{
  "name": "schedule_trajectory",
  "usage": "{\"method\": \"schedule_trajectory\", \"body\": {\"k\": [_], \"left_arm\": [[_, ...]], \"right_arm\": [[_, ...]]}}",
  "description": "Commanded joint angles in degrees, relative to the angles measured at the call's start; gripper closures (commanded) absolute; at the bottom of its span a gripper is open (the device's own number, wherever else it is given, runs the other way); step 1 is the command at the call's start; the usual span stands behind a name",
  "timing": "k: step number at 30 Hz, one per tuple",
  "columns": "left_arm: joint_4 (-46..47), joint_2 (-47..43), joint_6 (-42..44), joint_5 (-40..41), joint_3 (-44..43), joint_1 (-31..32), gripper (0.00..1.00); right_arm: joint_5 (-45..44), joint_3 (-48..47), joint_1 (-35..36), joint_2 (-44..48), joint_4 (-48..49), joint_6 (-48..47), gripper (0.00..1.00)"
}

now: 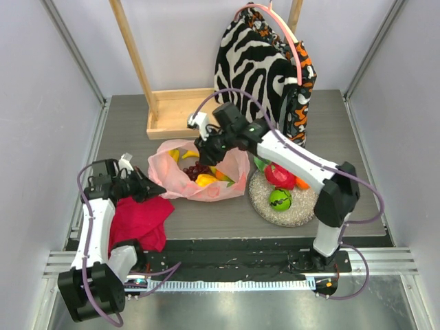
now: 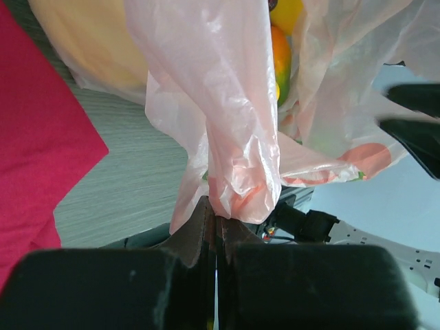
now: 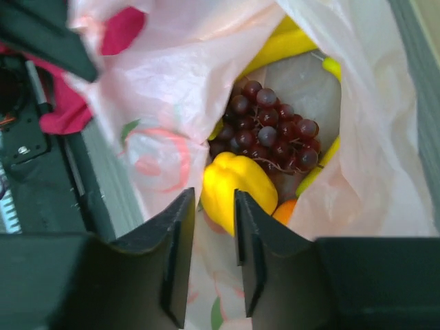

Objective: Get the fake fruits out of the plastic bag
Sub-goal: Take out the fake fruit from the plastic bag.

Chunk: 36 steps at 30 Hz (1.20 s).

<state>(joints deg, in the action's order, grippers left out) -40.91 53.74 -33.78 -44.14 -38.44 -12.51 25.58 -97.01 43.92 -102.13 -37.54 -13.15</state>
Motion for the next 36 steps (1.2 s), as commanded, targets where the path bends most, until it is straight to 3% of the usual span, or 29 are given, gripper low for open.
{"method": "schedule_trajectory", "body": {"k": [1, 4, 9, 11, 13, 15, 36], "left_arm": [[-3.1, -3.1, 1.6, 0.5, -0.6, -0.4, 1.0], [-2.2, -3.1, 1.5, 0.5, -0.7, -0.4, 1.0], [0.2, -3.0, 0.2, 0.4, 0.0, -0.5, 1.0], [0.4, -3.1, 0.2, 0.3, 0.2, -0.5, 1.0], [0.4, -3.2, 0.0, 0.1, 0.6, -0.5, 1.0], [0.7, -3.0, 0.0, -0.1, 0.9, -0.6, 1.0], [2.1, -4.3, -0.6, -0.9, 1.2, -0.5, 1.0]], "right_arm": [[-11.1, 1.0, 0.4, -5.4, 5.4, 5.9, 0.68], [-12.9, 5.2, 2.4, -5.0, 4.2, 4.7, 0.67], [-16.0, 17.9, 9.0, 3.2, 5.1, 2.6, 0.52], [-18.6, 21.2, 10.2, 5.2, 6.6, 2.5, 0.41], [-20.0, 21.7, 10.6, 6.4, 8.0, 2.2, 0.11], [-22.6, 21.3, 10.6, 6.3, 9.1, 1.3, 0.0], [-22.8, 14.3, 10.5, -7.7, 13.1, -10.9, 0.0]]}}
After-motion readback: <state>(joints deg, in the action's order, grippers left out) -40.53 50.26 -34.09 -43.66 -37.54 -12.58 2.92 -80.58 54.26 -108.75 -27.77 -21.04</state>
